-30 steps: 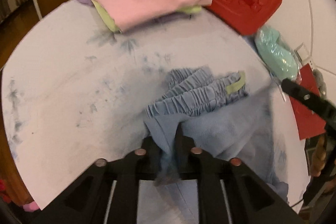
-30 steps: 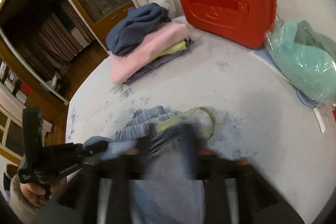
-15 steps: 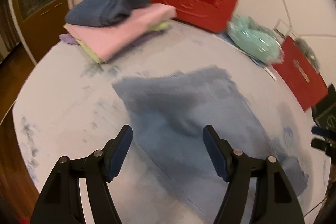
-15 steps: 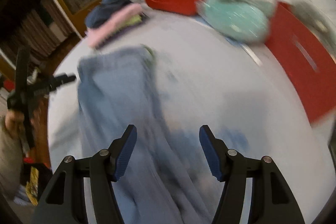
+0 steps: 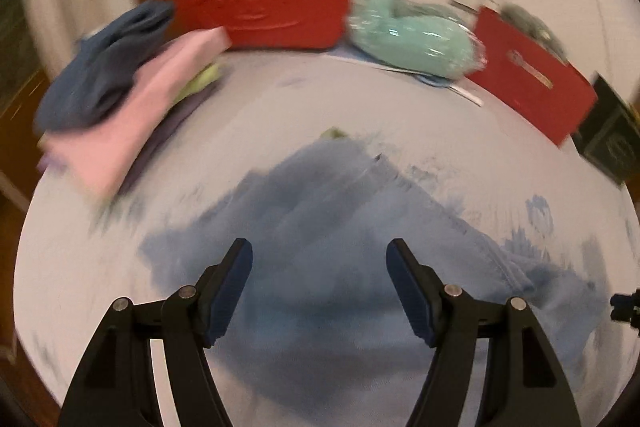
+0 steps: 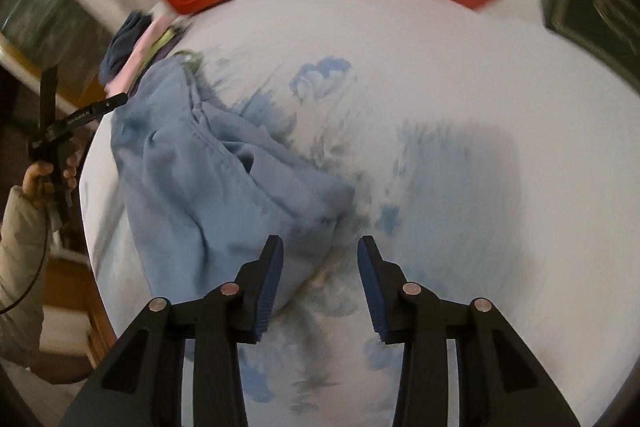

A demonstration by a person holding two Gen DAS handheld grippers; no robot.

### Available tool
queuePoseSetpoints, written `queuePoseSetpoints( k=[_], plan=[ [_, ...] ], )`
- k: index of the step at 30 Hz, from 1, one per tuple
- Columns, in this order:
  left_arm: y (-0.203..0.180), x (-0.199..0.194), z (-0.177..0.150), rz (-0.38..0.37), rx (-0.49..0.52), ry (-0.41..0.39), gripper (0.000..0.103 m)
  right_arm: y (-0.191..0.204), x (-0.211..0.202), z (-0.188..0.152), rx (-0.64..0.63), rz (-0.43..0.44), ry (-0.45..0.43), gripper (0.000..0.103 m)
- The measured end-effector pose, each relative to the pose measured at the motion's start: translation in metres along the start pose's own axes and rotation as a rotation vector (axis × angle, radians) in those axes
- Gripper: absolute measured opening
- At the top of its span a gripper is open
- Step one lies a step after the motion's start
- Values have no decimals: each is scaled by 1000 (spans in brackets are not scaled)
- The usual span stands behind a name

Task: Fold clothes
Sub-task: 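Grasp the folded edge with the left tool while the right tool pinches the fabric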

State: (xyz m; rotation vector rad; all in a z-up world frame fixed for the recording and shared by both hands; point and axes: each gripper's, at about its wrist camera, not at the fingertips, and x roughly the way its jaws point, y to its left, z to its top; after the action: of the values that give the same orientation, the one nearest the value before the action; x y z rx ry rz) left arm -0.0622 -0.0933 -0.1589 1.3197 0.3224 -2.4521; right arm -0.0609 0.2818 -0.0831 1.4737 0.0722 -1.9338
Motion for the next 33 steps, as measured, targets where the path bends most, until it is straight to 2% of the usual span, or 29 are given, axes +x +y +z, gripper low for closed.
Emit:
queuePoseSetpoints(
  k=[5,6,7,8,9,10,12,15,17,19,20,21,22,23,27,31,33],
  plan=[
    [0,39,17,-78,176,69,69,19,13,-31,236,-34,-59,39],
    [-1,50,17,-90,204,96,65,25,16,-35,262,-51,-69,39],
    [-2,58,16,-74,228,116,54,29,20,-39,298,-65,-79,40],
    [-3,64,15,-45,250,129,12,34,24,-42,334,-79,-89,46],
    [0,61,18,-43,244,116,5,36,27,-44,368,-98,-99,50],
    [6,54,22,-54,224,91,3,38,29,-47,403,-119,-111,51],
    [18,40,30,-75,185,41,3,39,30,-50,470,-154,-130,51],
    [47,28,48,-18,114,-40,3,41,27,-51,504,-181,-159,51],
    [63,42,56,-49,85,39,6,42,25,-52,520,-200,-174,51],
    [65,44,55,-75,97,57,9,44,23,-51,529,-218,-188,51],
    [65,42,54,-81,109,54,23,44,21,-50,532,-223,-198,51],
    [64,39,53,-102,116,43,42,45,19,-50,537,-228,-209,53],
    [64,36,53,-131,120,30,49,44,16,-51,546,-228,-220,56],
    [65,35,54,-152,123,23,52,44,14,-51,555,-229,-230,59],
    [57,43,68,-166,166,22,52,39,16,-41,567,-238,-234,59],
    [40,70,85,-223,238,83,53,37,23,-29,573,-233,-220,63],
    [29,85,87,-215,288,118,52,37,27,-26,576,-242,-213,64]
  ],
)
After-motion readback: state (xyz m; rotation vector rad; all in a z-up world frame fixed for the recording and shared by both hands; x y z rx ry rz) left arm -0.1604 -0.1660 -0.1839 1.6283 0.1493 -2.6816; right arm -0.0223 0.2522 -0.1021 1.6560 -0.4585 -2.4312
